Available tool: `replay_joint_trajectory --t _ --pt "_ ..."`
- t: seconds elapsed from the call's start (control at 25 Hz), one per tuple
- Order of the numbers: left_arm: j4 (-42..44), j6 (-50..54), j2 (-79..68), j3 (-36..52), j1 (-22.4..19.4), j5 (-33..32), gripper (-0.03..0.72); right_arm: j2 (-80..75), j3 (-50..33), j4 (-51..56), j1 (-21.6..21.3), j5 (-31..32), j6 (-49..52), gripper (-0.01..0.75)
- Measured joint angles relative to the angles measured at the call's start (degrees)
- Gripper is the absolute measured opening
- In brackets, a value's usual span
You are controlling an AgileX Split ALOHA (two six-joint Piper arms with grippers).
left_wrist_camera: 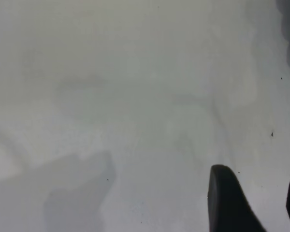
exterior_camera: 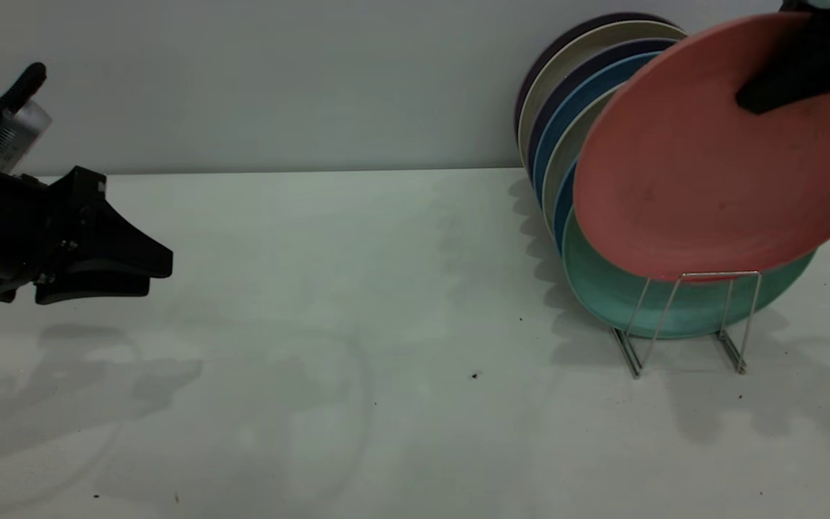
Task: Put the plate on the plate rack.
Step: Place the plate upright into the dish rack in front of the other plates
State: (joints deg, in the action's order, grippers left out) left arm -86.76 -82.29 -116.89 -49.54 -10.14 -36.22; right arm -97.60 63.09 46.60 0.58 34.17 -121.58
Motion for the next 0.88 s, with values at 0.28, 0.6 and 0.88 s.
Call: replay_joint_trajectory --t 0.28,0.6,0.88 --pt "0.0 0.0 0.0 0.0 0.0 0.0 0.337 -1.07 0.24 0.2 0.0 1.56 0.0 0.129" --pt "0.0 0.0 0.0 0.0 0.0 0.0 0.337 -3.28 0.42 0.26 0.0 3.26 0.0 0.21" --pt "0.0 0.0 0.0 0.0 0.0 0.0 0.337 -3.49 0.49 0.46 0.0 5.73 0.0 0.249"
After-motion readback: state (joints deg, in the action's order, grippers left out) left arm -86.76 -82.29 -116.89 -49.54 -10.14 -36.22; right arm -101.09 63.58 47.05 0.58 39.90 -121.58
